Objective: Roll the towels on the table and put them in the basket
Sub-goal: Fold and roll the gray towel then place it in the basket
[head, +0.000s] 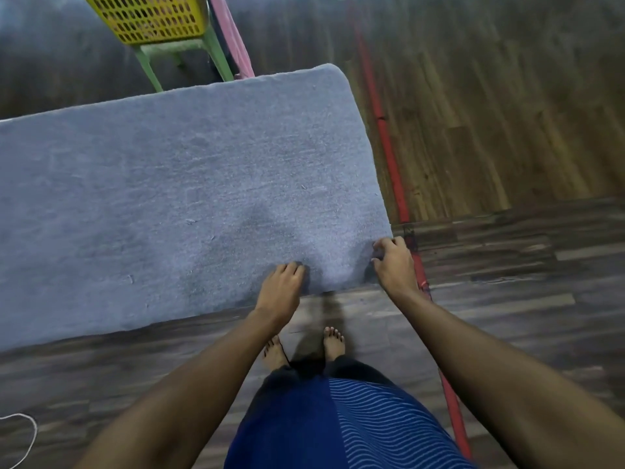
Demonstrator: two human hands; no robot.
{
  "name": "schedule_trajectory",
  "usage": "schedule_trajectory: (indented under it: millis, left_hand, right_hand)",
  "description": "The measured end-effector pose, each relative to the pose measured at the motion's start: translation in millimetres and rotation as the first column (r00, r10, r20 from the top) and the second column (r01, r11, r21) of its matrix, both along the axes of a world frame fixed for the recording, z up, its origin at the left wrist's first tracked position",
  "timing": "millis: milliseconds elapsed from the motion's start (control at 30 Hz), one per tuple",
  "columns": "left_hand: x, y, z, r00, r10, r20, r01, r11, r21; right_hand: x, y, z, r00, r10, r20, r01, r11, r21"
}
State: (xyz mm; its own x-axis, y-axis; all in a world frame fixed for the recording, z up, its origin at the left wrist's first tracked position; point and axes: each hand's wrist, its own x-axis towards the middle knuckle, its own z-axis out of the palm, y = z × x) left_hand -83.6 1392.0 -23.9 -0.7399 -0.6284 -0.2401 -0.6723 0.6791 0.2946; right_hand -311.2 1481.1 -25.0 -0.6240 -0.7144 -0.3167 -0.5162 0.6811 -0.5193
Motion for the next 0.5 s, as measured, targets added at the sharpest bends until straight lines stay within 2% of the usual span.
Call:
schedule_trajectory:
  millis: [133, 333, 500]
  left_hand:
    - [-0.4, 3.8, -5.9, 0.999, -0.016, -0.028, 0.015, 1.0, -0.005]
    - [-10.5, 8.6, 5.6, 0.983, 0.049, -0.175, -0.041, 0.998, 0.049]
    - [-4.8, 3.9, 15.4, 0.972, 0.073, -0.222, -0.067, 0.997, 0.037]
  right_hand:
    - [-2.2, -0.4, 2.7, 1.0, -0.006, -0.015, 0.006, 1.0, -0.01]
    - [-14.0, 6.4, 4.4, 0.997, -0.077, 0.026, 0.076, 0.996, 0.042]
    - [-9.6, 4.1, 16.0, 1.0, -0.006, 0.013, 0.007, 0.998, -0.063]
